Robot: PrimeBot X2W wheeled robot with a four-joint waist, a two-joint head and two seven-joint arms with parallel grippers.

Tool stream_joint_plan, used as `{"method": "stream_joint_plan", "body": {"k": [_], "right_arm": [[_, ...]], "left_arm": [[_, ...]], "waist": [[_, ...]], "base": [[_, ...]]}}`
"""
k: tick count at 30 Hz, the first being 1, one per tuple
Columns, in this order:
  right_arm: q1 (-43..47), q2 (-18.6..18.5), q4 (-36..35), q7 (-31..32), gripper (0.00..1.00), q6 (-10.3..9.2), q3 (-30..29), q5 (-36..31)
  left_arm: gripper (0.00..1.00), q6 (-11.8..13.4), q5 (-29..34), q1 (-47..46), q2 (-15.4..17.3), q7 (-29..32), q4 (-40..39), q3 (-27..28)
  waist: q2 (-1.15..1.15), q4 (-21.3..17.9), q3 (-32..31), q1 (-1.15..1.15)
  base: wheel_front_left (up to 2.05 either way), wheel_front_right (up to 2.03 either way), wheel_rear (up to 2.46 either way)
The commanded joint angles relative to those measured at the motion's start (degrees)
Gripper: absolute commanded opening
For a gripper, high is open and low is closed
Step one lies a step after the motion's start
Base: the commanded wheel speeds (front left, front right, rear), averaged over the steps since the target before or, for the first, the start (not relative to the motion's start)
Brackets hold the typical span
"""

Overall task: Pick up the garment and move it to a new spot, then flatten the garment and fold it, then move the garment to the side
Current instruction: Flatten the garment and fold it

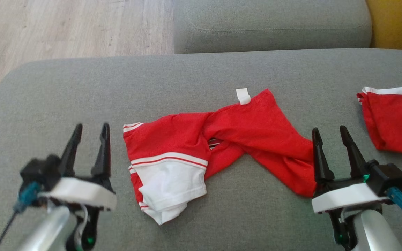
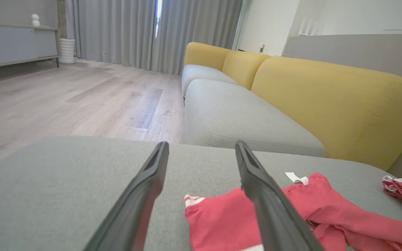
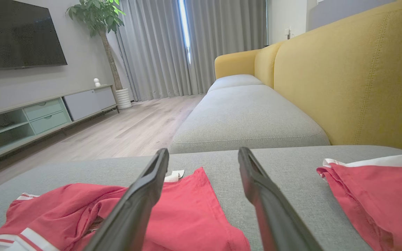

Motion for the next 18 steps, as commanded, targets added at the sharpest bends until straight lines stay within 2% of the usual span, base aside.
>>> {"method": "stream_joint_plan", "body": {"k": [1, 6, 10, 14, 18], "right_arm": [[-0.78, -0.15, -2.17, -0.62, 1.00, -0.04, 1.52, 0.39], [-0.54, -0.15, -2.25, -0.62, 1.00, -0.04, 1.92, 0.58], [-0.98, -0.15, -2.17, -0.62, 1.00, -0.04, 1.97, 0.45], [-1.45, -0.15, -1.97, -0.62, 1.00, -0.04, 1.85, 0.21], [-1.87, -0.15, -1.45, -0.62, 1.00, -0.04, 1.84, 0.04]], "left_arm": [[1.00, 0.31, 1.60, -0.43, 0.12, -0.54, -1.19, 4.77], [1.00, -1.46, 6.06, 5.27, -5.16, -0.55, -0.30, 11.37], [1.00, -4.06, 10.75, 6.02, -7.43, -0.55, 1.40, 13.72], [1.00, -5.66, 14.65, 2.84, -8.43, -0.13, 3.64, 10.68], [1.00, -7.82, 18.97, -2.23, -11.01, 5.08, 6.33, 3.48]], "waist": [[0.00, -0.07, -0.09, 0.00], [0.00, -0.39, 0.06, 0.00], [0.00, -0.78, 0.52, 0.00], [0.00, -1.41, 1.37, 0.00], [0.00, -2.31, 2.49, 0.00]], "base": [[0.00, 0.00, 0.00], [0.00, 0.00, 0.00], [0.00, 0.00, 0.00], [0.00, 0.00, 0.00], [0.00, 0.00, 0.00]]}}
